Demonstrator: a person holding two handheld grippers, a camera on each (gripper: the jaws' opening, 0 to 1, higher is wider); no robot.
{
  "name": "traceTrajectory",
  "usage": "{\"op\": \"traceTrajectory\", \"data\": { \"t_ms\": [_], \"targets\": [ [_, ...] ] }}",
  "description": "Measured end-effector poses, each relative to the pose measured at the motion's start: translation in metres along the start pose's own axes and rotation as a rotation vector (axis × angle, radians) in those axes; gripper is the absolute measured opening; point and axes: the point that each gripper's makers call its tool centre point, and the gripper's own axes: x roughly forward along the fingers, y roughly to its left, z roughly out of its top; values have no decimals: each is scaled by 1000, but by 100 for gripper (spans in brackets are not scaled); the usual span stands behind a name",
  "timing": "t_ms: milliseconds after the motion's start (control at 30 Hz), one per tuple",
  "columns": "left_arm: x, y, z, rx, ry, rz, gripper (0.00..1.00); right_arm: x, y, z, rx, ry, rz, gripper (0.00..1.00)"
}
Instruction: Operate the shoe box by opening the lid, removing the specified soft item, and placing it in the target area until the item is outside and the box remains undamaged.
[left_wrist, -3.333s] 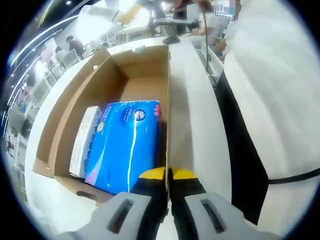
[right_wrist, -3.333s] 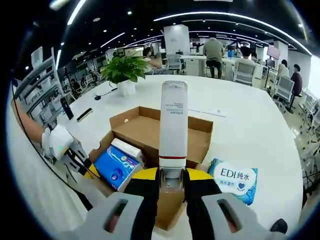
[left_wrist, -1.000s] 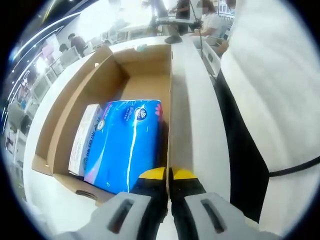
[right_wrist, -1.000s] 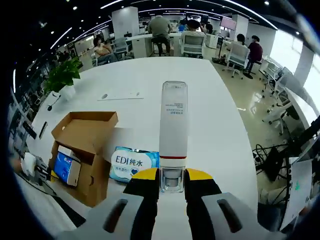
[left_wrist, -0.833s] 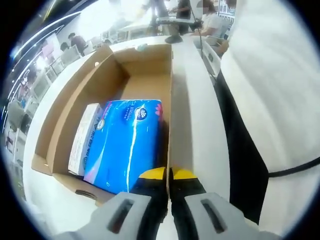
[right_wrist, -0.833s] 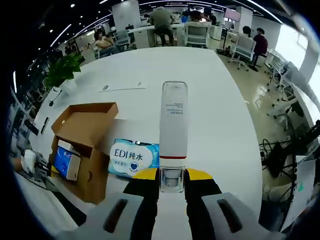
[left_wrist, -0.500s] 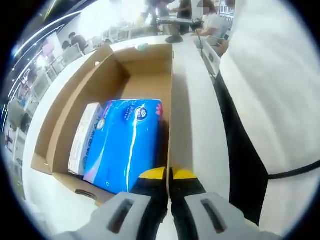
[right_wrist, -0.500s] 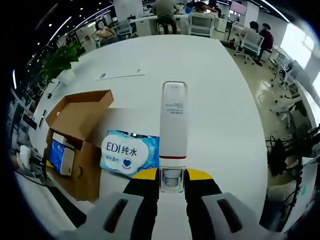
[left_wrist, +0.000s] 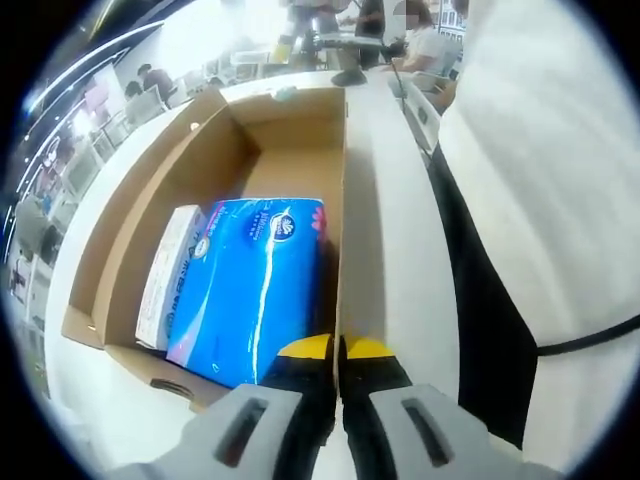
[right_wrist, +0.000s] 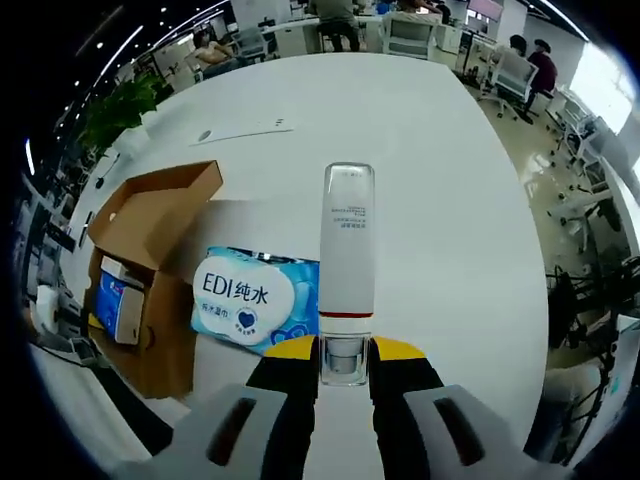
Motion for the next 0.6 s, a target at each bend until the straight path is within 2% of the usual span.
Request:
{"op": "traceTrajectory", "data": {
  "t_ms": [467,600],
  "targets": [
    [0,0,1,-4,2,-1,1,8,6,-15,38,28,19,17],
    [0,0,2,-4,2,-1,1,12,7,-22,23,50,11,17]
  ]
}}
